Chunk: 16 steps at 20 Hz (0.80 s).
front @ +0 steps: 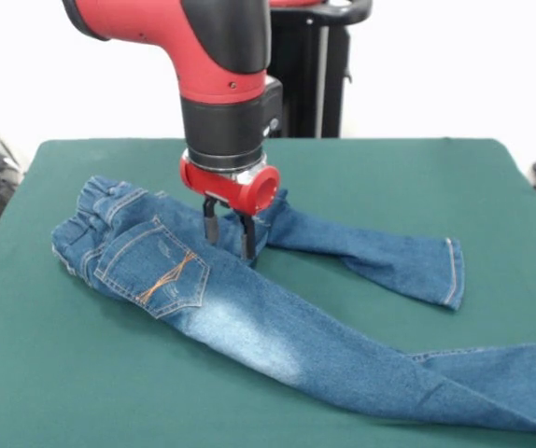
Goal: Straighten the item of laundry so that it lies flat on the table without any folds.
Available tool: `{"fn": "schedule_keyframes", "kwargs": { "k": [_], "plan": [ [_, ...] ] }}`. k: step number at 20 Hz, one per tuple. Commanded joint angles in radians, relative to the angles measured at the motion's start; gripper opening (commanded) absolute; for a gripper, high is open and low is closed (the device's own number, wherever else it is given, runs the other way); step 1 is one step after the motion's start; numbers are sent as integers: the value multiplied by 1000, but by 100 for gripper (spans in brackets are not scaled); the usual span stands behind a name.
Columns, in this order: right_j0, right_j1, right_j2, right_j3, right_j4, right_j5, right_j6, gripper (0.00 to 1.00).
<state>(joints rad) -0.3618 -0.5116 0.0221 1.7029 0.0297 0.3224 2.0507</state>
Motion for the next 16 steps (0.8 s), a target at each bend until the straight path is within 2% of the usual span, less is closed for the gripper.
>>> {"fn": "schedule_keyframes", "kwargs": {
  "k": [1,7,13,16],
  "plan": [
    [-1,104,108,-1,-47,-50,34,100],
    [12,115,102,-3,-58,-74,55,100],
    [14,209,89,-105,-79,-99,28,100],
    [7,203,92,-112,-81,-77,18,100]
  ]
}}
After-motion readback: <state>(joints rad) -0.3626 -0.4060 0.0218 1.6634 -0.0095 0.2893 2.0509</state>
